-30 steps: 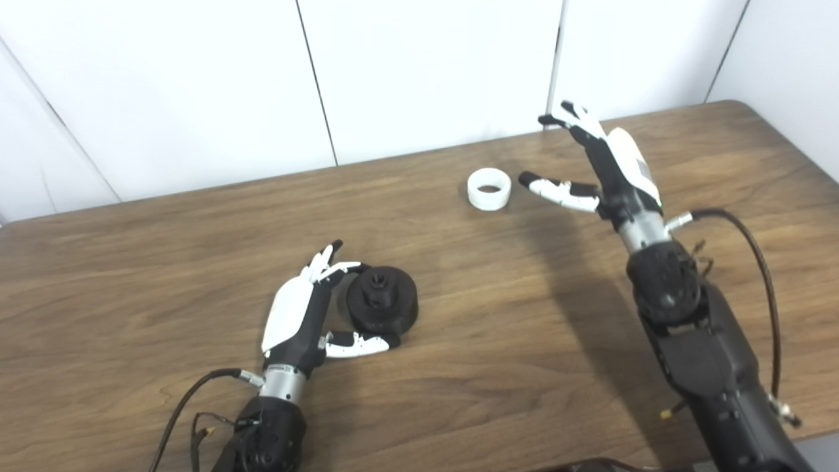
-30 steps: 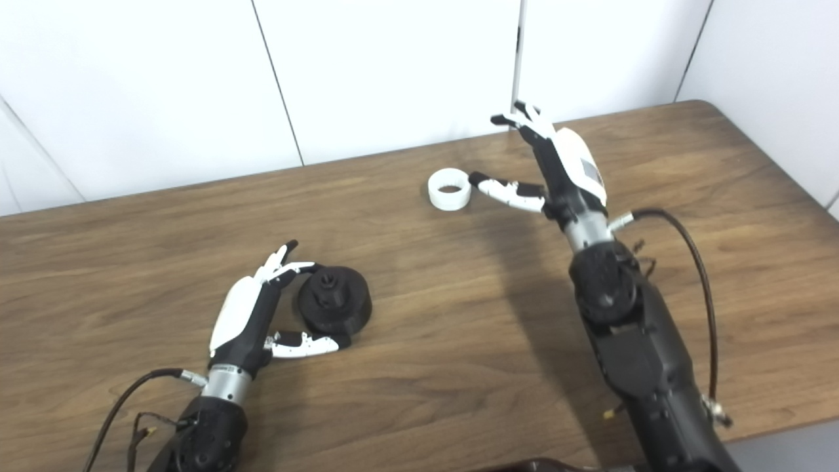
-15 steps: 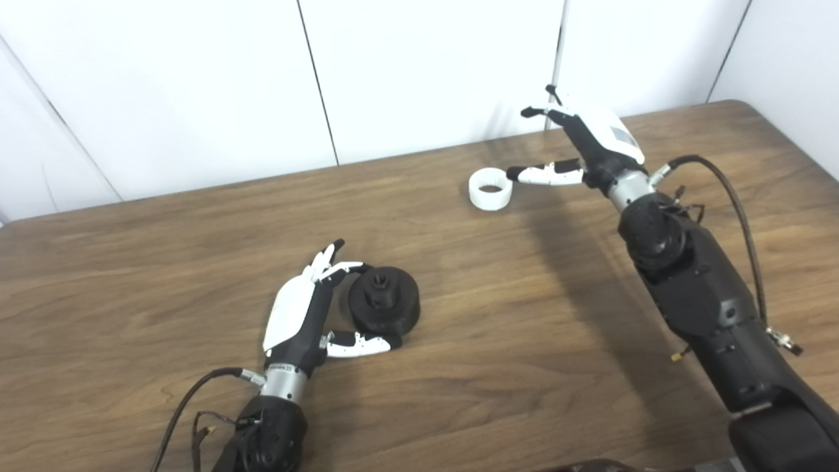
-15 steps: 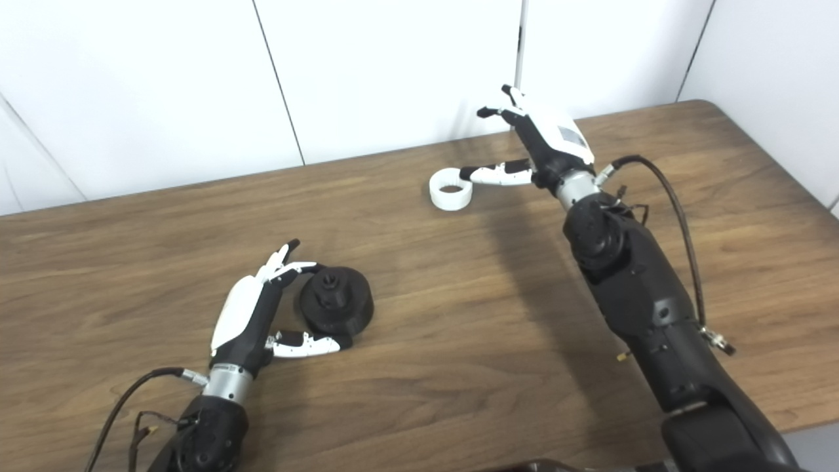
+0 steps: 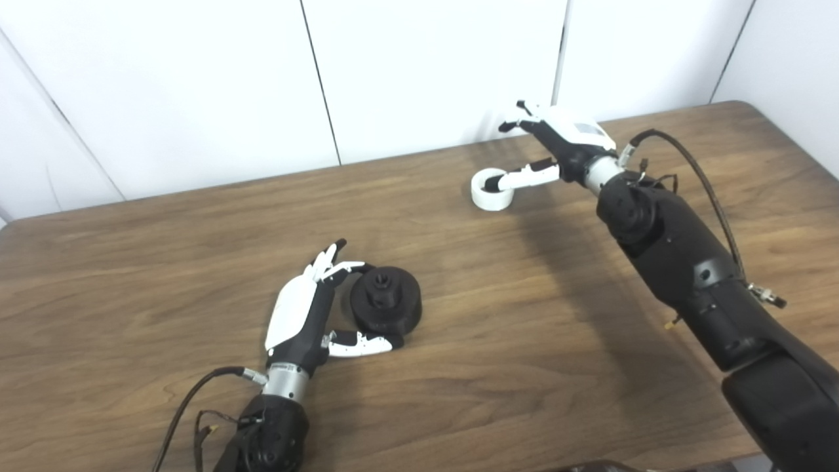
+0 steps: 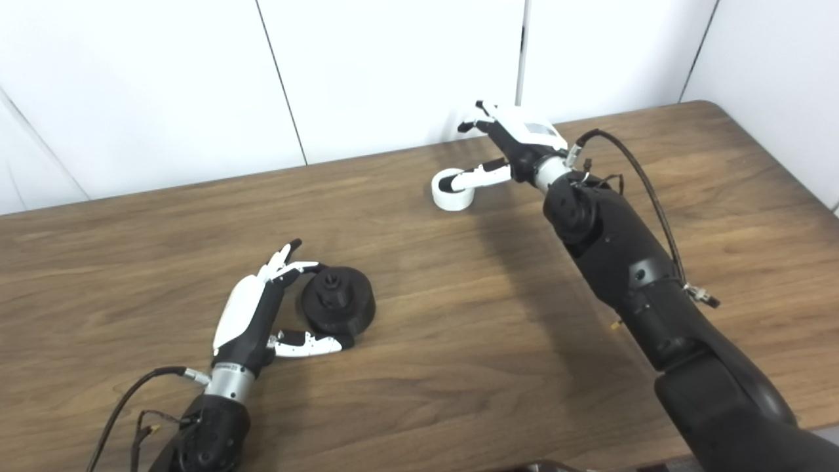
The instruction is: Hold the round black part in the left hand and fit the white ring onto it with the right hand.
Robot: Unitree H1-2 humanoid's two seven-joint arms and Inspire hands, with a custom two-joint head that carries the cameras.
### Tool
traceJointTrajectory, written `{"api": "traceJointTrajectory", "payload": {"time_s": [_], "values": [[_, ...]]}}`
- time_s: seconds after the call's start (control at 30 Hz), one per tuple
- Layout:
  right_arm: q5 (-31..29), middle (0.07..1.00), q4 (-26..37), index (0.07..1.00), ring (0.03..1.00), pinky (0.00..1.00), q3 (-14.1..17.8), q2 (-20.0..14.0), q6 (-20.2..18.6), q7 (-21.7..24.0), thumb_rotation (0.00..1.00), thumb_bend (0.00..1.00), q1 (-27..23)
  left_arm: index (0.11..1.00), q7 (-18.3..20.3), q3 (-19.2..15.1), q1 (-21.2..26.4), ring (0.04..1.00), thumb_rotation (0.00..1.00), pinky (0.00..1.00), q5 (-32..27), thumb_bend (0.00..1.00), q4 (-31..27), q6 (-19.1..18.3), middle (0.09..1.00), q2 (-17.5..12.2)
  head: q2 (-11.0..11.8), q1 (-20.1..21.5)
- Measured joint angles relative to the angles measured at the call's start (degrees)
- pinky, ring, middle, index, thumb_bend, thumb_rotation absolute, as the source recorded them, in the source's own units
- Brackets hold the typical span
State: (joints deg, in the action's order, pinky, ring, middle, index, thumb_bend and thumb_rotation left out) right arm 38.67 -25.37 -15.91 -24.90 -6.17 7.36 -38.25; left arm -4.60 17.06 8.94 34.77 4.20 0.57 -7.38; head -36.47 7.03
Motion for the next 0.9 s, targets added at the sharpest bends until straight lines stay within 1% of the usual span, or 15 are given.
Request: {"api": "traceJointTrajectory", "payload": {"time_s": [0.17,0.3,0.47,0.77,0.9], "values": [[0.0,1.000,-2.4,0.866,1.000,1.00,-0.8,0.8,-0.2,0.6,0.75,1.00,-0.6,0.682,0.0,-0.1,0.0,1.000,0.19,1.00,0.0,0.94,0.0,0.1,1.000,0.1,0.0,-0.6],[0.0,1.000,-5.5,0.876,1.000,1.00,-1.8,1.8,-0.2,0.6,0.76,1.00,-1.5,0.680,0.0,-0.2,0.0,1.000,0.20,1.00,0.0,0.95,0.0,0.2,1.000,0.1,-0.1,-0.7],[0.3,1.000,-7.0,0.880,1.000,1.00,-2.9,2.3,-0.2,0.9,0.75,1.00,-2.0,0.680,0.0,-0.3,0.0,1.000,0.21,1.00,0.0,0.95,-0.1,0.2,1.000,0.2,-0.1,-0.8],[0.3,1.000,-8.6,0.849,1.000,1.00,-3.3,2.2,-0.1,0.9,0.71,1.00,-2.9,0.680,0.0,-0.4,-0.1,1.000,0.21,1.00,0.0,0.95,-0.1,0.1,1.000,0.2,-0.3,-1.5],[0.4,1.000,-9.2,0.836,1.000,1.00,-3.6,2.2,0.1,0.6,0.67,1.00,-2.9,0.685,0.0,-0.5,-0.2,1.000,0.20,1.00,0.1,0.94,-0.2,0.1,1.000,0.2,-0.4,-1.7]]}}
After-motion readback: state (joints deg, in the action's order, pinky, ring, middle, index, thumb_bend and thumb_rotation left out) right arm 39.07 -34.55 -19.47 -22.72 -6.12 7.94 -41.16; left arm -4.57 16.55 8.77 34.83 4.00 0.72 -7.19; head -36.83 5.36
